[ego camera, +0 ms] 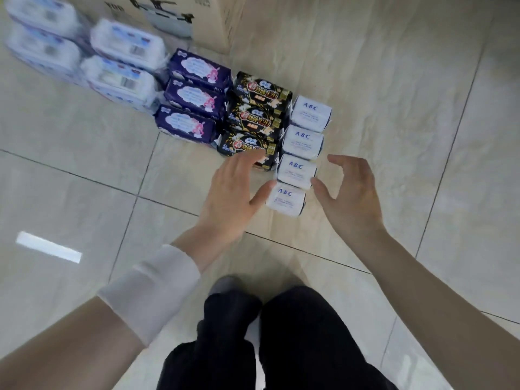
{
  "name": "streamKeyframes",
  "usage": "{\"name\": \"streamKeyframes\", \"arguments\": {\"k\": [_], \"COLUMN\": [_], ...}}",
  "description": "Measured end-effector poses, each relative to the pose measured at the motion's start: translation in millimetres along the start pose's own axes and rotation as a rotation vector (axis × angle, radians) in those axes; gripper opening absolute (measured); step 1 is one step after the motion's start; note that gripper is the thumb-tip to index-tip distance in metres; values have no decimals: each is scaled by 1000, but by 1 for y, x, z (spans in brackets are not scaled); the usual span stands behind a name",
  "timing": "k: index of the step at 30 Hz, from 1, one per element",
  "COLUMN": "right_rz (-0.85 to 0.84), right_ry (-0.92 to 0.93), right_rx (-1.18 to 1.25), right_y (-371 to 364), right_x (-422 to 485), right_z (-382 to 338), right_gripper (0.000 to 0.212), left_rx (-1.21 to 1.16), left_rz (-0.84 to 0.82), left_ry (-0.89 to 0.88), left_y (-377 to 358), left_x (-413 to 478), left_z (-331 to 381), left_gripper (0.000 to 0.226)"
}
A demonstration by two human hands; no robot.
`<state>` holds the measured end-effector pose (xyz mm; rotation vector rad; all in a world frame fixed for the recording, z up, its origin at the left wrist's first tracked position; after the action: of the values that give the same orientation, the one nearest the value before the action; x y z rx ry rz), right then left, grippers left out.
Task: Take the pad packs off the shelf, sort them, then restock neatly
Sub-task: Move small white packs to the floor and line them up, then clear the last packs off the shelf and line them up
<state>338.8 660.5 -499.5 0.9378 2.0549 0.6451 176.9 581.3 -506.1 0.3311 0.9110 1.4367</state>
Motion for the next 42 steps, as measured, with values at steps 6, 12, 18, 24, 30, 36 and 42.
{"name": "streamKeyframes", "arguments": {"k": [6,12,18,24,30,36,42], "right_rz": [-40,23,102,222,399,518,539], "right_ry": [79,155,244,343,401,422,368], "right_rx": [-131,-207,-214,-189,-217,-166,-66], "right_y": [130,263,341,387,430,482,532], "right_x": [-92,-169,-210,-224,-219,-200,-176], "right_z": [-114,-215,-300,-371,-453,-505,-515], "right_gripper": [47,44,44,44,41,40,43], "left_rx": [73,109,121,141,173,241,245], "left_rz": [-29,57,169,226,302,306,325], "left_ry": [53,122,84,17,-146,-257,-328], "left_y": [117,236,332,420,519,595,632], "left_x": [-69,-141,-176,-181,-170,-143,-108], "left_z": [134,251,315,340,361,380,415], "left_gripper": [48,45,42,42,52,52,45]}}
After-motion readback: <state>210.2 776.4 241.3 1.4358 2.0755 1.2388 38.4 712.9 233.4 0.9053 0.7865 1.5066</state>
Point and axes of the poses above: each hand's wrist, its own x-axis towards the middle knuckle, its own y-axis out of the back of the hand, z = x × y, the point moved 9 cm from there along x, towards the middle knuckle, and after that the axes turned 14 degrees about -z, right-handed, at the moved point
